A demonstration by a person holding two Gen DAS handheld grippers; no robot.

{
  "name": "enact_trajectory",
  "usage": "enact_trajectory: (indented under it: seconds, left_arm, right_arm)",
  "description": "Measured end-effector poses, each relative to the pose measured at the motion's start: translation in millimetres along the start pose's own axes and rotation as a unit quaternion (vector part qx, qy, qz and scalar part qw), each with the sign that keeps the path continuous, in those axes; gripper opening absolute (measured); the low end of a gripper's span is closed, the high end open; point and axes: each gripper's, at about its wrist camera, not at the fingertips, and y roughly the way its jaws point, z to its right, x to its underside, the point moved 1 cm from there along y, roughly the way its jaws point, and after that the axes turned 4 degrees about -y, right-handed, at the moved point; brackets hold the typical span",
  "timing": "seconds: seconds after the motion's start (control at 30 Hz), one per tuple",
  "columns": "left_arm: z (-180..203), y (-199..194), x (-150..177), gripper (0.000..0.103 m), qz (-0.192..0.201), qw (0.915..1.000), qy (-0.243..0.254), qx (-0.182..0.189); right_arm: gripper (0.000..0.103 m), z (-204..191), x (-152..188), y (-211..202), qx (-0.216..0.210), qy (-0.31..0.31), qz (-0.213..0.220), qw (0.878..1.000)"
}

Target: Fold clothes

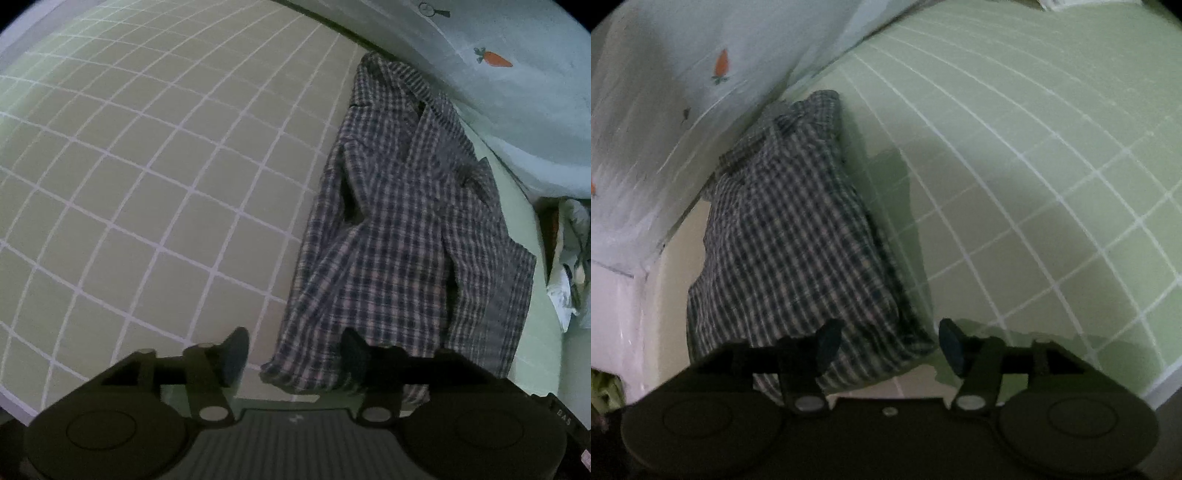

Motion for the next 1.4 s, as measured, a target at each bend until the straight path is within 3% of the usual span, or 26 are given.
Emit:
enact_trajectory:
  seconds: [0.1, 0.17, 0.2, 0.23, 0.27, 0.37, 0.47, 0.63, 0.73, 0.8, 0.87, 1.0, 1.07, 1.1, 1.4]
  left_arm:
    - [7, 3, 2, 0.056, 0.0, 0.9999, 0.006, 0.01]
    - [10, 7, 1, 0.032, -0.007, 0.9996, 0.002, 0.029]
    - [9, 7, 1, 0.002, -0.011, 0.9991, 0.001, 0.04]
    - [9, 6, 1, 0.003, -0.014, 0.9991, 0.006, 0.041]
    - [8, 5, 1, 0.003, -0.018, 0.9989, 0.011, 0.041]
    - [4, -18, 0, 0.002, -0.036, 0.9976, 0.016, 0.057]
    - [-2, -59, 6, 0.002, -0.023, 0.9946, -0.008, 0.101]
    - [-7, -88, -14, 0.002, -0.02, 0.9845, -0.079, 0.155]
    - [-7, -99, -32, 0.002, -0.021, 0.9728, -0.123, 0.195]
    - [-7, -98, -41, 0.002, -0.016, 0.9701, -0.135, 0.201]
    - [-10, -89, -54, 0.002, -0.021, 0.9617, -0.177, 0.208]
    - [-11, -72, -76, 0.002, -0.031, 0.9319, -0.266, 0.245]
    - [-1, -70, -88, 0.002, -0.026, 0.9263, -0.275, 0.257]
    - [3, -70, -96, 0.002, -0.025, 0.9253, -0.274, 0.261]
    - [63, -37, -204, 0.003, -0.01, 0.946, -0.228, 0.23]
  right_arm:
    - [0.074, -7, -2, 5, -0.006, -0.011, -0.001, 1.0]
    - [0.067, -18, -1, 9, -0.006, -0.047, -0.01, 0.999]
    - [0.057, -22, -1, 12, -0.005, -0.067, -0.017, 0.998]
    - [0.022, -27, 0, 14, -0.003, -0.087, -0.023, 0.996]
    - [0.003, -27, 1, 14, -0.001, -0.094, -0.033, 0.995]
    - [0.003, -31, 5, 2, 0.005, -0.123, -0.048, 0.991]
    - [0.003, -35, 7, -33, -0.008, -0.15, -0.045, 0.988]
    - [0.003, -12, -9, -64, -0.1, -0.04, -0.072, 0.992]
    - [0.003, -5, -28, -67, -0.171, 0.049, -0.081, 0.981]
    - [0.003, -7, -33, -61, -0.185, 0.076, -0.079, 0.977]
    - [0.003, -7, -41, -52, -0.194, 0.103, -0.075, 0.973]
    - [0.003, -4, -63, -34, -0.217, 0.17, -0.061, 0.959]
    - [0.003, -4, -74, -29, -0.237, 0.204, -0.05, 0.948]
    - [0.003, -6, -81, -28, -0.242, 0.21, -0.044, 0.946]
    - [0.003, -30, -186, 27, -0.25, 0.227, 0.011, 0.941]
